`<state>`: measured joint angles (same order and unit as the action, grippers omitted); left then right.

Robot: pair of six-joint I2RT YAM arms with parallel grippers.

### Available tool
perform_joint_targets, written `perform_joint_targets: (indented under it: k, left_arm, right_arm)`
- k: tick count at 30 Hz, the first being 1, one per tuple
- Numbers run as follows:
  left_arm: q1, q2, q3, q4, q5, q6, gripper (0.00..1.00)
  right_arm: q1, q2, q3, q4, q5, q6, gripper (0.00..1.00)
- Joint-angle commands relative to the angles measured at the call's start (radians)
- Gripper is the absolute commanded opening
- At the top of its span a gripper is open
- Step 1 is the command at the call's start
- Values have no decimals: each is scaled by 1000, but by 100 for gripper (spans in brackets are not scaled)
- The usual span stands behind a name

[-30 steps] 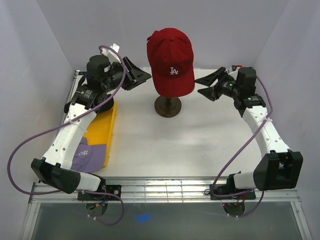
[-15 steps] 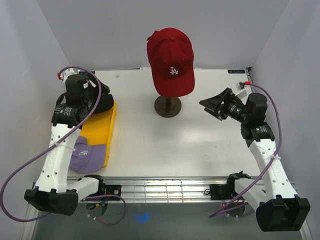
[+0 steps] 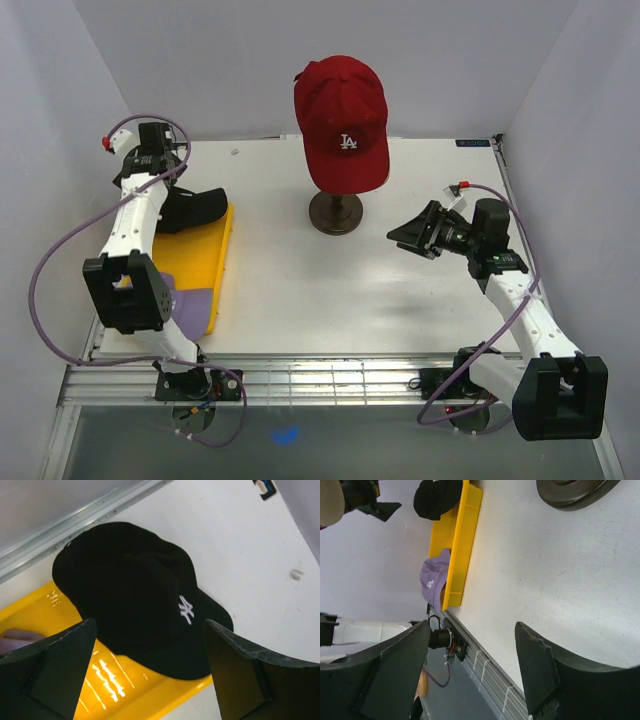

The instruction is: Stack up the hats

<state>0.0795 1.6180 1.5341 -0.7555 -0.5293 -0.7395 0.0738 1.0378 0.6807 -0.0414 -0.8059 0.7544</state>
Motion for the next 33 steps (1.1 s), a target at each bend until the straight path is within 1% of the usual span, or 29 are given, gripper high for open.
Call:
perform_joint_targets:
  k: [1,3,7,12,13,16,17,19,20,22,23,26,27,28,30,33]
  left_arm:
    - [22,86,107,-43,-119,17,98]
    - [32,134,126,-47,-149,28,98]
    - [60,195,121,-24,-135,65,98]
    - [69,229,90,-25,-110,45,98]
    - [69,229,72,-21,-94,32,95]
    - [69,230,38,-12,-77,17,84]
    - [68,233,32,-8,-66,14,76]
    - [68,237,20,-8,-58,6,70]
    - [69,235,9,-7,-52,0,61]
    - [68,230,1,-2,-46,-1,52]
    - [68,224,-5,1,-35,-1,42]
    - [69,206,-11,7,-25,3,24]
    - [68,200,-8,7,-17,6,13]
    - [69,195,-3,7,-12,11,8]
    - [69,174,14,7,2,25,0]
    - [68,140,49,4,35,46,0]
  right_arm:
    - [-2,25,-13,126,-78,-30,74]
    - [0,44,-13,136,-87,-30,74]
    - [0,51,-16,158,-98,-20,74]
    - [0,39,-26,160,-95,-18,74]
    - [-2,39,-27,160,-93,-18,74]
    - [0,33,-30,158,-90,-17,74]
    - [0,31,-30,158,-88,-17,74]
    - [0,28,-30,158,-87,-17,74]
    - [0,30,-30,158,-85,-17,74]
    - [0,30,-30,158,-85,-17,73]
    - [0,28,-30,156,-84,-17,73]
    - [0,28,-29,156,-79,-15,72]
    - [-2,28,-29,156,-78,-17,72]
    - [0,27,-27,155,-76,-17,72]
    - [0,28,-24,150,-75,-23,72]
    - [-2,24,-17,135,-67,-30,71]
